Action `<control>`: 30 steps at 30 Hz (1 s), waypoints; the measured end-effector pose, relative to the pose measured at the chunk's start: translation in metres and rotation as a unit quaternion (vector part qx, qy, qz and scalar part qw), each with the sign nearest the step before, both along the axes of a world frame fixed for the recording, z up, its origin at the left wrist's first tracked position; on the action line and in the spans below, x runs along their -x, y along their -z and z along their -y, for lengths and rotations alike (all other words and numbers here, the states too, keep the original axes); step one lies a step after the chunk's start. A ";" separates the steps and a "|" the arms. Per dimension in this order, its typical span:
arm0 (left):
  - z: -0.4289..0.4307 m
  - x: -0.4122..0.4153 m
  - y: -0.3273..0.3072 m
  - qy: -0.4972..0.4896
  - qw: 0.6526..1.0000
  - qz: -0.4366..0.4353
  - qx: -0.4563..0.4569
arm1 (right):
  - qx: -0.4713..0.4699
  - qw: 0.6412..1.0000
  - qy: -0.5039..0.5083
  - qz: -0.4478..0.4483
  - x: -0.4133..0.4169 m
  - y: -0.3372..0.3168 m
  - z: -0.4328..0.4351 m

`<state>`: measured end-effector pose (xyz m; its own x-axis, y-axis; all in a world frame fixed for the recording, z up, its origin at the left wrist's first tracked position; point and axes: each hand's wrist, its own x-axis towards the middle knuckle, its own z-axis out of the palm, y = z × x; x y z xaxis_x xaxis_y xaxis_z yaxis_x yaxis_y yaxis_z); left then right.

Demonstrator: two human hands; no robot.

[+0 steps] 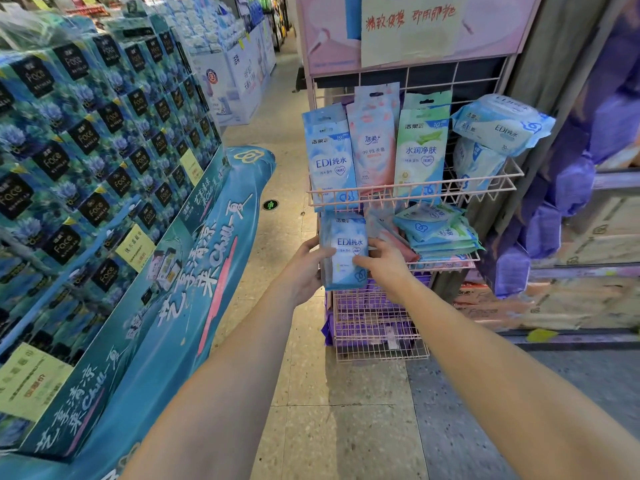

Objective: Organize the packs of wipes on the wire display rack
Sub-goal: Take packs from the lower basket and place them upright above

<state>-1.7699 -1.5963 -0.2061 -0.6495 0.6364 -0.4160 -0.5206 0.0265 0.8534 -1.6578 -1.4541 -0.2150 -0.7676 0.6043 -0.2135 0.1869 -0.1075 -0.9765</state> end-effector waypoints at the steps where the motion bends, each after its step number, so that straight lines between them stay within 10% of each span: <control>1: 0.003 -0.001 0.000 0.002 1.000 -0.003 0.004 | 0.005 1.000 0.001 0.004 -0.003 0.000 0.001; 17: 0.050 -0.007 -0.037 0.033 0.995 -0.058 -0.071 | 0.123 0.985 -0.049 -0.109 -0.033 -0.041 0.039; 30: 0.019 0.017 -0.151 0.011 0.964 -0.231 -0.130 | -0.041 0.982 -0.022 -0.182 -0.013 -0.163 0.008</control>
<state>-1.7868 -1.6158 -0.0550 -0.7122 0.6961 0.0909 -0.0843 -0.2134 0.9733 -1.6451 -1.4620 -0.0521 -0.8100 0.5725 0.1274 -0.1726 -0.0250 -0.9847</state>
